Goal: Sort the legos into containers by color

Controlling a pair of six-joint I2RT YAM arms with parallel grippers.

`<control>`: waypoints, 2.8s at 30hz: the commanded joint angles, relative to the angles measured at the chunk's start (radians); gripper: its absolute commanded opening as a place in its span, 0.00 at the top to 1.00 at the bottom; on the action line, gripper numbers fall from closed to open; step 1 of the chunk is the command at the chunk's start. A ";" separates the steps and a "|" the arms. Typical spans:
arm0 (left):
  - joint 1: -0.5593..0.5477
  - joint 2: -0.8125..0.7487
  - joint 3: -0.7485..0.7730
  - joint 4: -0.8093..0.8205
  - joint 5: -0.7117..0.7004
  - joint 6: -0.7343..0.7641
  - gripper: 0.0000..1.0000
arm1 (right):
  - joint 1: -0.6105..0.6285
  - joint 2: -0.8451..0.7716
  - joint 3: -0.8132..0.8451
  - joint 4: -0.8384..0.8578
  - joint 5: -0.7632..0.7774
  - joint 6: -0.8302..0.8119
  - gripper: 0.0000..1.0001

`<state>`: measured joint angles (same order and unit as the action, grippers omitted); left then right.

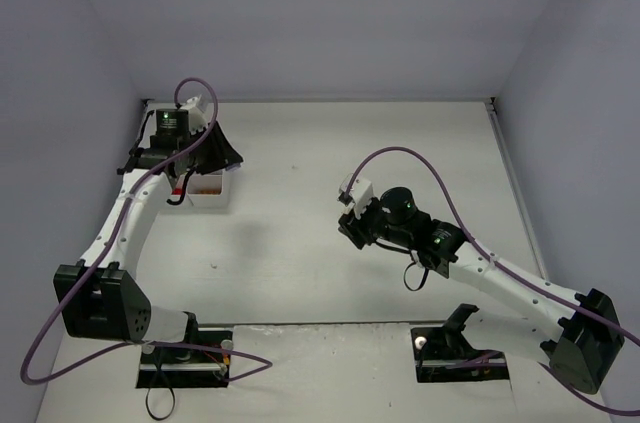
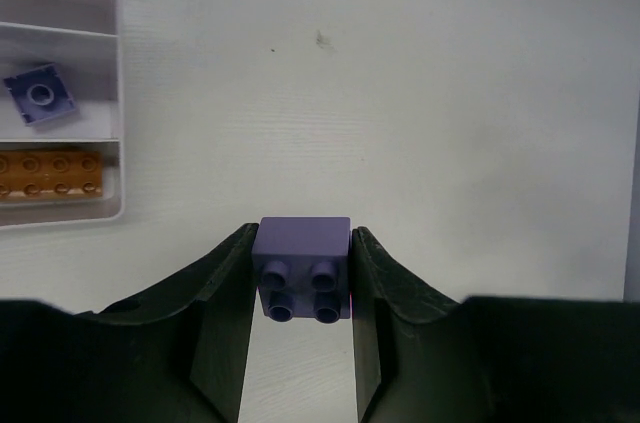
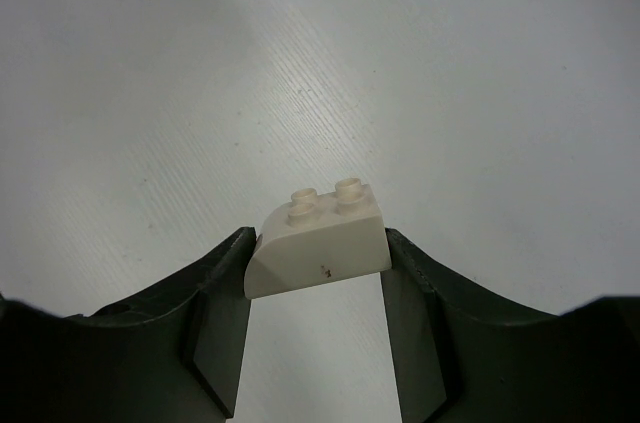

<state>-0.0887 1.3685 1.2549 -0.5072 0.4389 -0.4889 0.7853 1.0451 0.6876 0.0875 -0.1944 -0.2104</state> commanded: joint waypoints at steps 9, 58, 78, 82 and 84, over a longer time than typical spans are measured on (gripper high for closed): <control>0.015 -0.043 0.052 0.068 -0.224 -0.054 0.85 | -0.003 -0.020 0.039 0.032 0.050 0.031 0.94; 0.017 -0.006 0.003 0.165 -0.531 0.009 0.85 | -0.003 -0.030 0.044 0.008 0.070 0.016 0.94; 0.017 0.240 0.009 0.289 -0.606 0.042 0.78 | -0.003 -0.030 0.033 0.000 0.081 0.022 0.94; 0.017 0.277 0.015 0.302 -0.614 0.035 0.77 | -0.004 -0.026 0.032 0.000 0.081 0.022 0.94; 0.017 0.294 0.026 0.306 -0.615 0.033 0.77 | -0.004 -0.025 0.030 0.000 0.081 0.022 0.94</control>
<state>-0.0826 1.6688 1.2304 -0.2638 -0.1493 -0.4564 0.7853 1.0363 0.6880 0.0410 -0.1345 -0.1867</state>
